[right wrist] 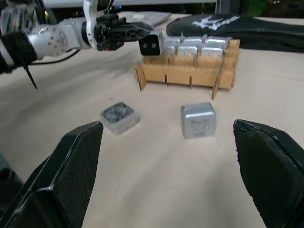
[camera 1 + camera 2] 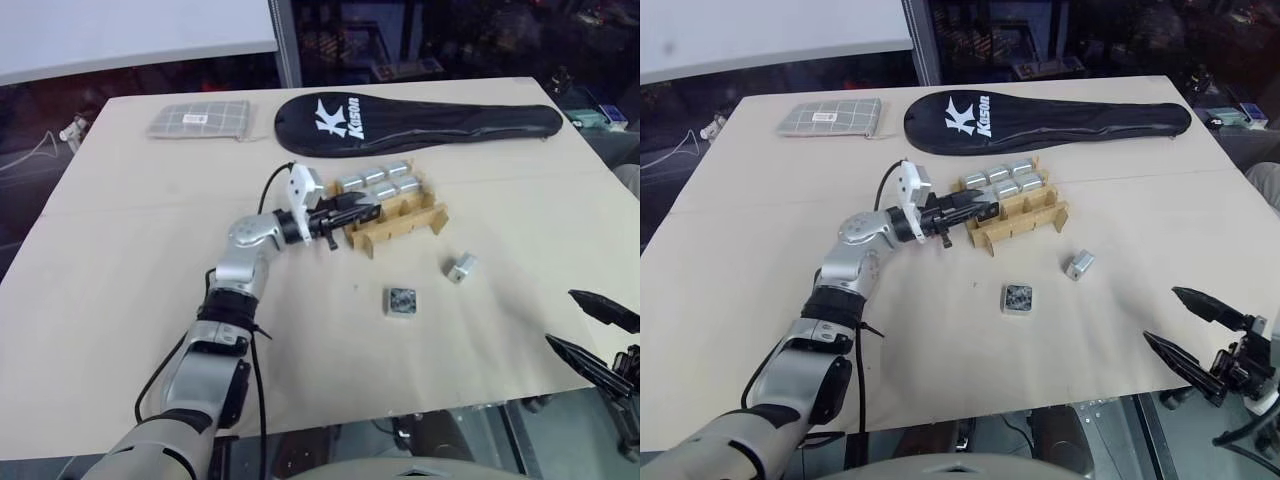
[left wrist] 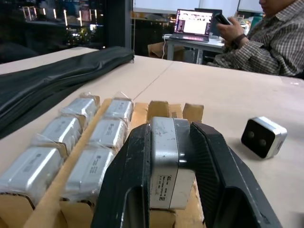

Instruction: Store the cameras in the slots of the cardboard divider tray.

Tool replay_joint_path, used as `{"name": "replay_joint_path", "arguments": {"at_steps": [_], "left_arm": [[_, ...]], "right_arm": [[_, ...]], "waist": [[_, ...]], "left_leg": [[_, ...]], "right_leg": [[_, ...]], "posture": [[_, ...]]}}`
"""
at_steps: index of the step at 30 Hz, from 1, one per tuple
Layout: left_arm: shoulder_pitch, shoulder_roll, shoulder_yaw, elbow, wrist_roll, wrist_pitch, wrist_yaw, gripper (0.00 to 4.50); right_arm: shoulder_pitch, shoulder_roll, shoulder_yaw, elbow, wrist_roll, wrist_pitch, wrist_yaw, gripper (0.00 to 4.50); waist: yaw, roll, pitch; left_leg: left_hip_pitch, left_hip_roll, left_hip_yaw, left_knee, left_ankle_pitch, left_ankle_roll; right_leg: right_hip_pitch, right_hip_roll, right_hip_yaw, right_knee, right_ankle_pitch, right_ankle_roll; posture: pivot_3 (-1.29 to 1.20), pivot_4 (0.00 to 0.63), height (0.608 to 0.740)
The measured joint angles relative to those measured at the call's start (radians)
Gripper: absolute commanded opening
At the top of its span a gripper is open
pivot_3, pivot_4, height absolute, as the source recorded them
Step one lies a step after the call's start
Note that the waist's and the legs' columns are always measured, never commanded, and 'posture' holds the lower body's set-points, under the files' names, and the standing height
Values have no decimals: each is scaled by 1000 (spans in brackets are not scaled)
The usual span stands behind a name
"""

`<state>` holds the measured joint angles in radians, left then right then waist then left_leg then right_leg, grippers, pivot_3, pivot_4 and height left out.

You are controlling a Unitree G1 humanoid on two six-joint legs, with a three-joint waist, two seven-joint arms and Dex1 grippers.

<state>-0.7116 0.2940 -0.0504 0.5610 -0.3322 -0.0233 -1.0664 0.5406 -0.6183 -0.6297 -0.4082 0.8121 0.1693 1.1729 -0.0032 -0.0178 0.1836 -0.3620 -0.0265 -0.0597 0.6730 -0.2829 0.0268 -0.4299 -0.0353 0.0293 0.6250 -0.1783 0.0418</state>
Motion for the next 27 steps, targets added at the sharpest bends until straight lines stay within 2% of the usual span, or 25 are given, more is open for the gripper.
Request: {"name": "replay_joint_path", "arguments": {"at_steps": [12, 27], "left_arm": [[-42, -34, 16, 158, 35, -137, -13, 725], [-59, -44, 16, 242, 64, -177, -37, 725]], "right_arm": [[-10, -12, 0, 24, -15, 2, -2, 4347], [-14, -13, 0, 23, -18, 4, -13, 4347]], "waist": [[-1, 0, 0], [-2, 0, 0]], "left_leg": [[0, 0, 0, 0, 0, 0], [0, 0, 0, 0, 0, 0]], "right_leg": [[0, 0, 0, 0, 0, 0], [0, 0, 0, 0, 0, 0]], "posture": [[0, 150, 740], [0, 150, 740]]}}
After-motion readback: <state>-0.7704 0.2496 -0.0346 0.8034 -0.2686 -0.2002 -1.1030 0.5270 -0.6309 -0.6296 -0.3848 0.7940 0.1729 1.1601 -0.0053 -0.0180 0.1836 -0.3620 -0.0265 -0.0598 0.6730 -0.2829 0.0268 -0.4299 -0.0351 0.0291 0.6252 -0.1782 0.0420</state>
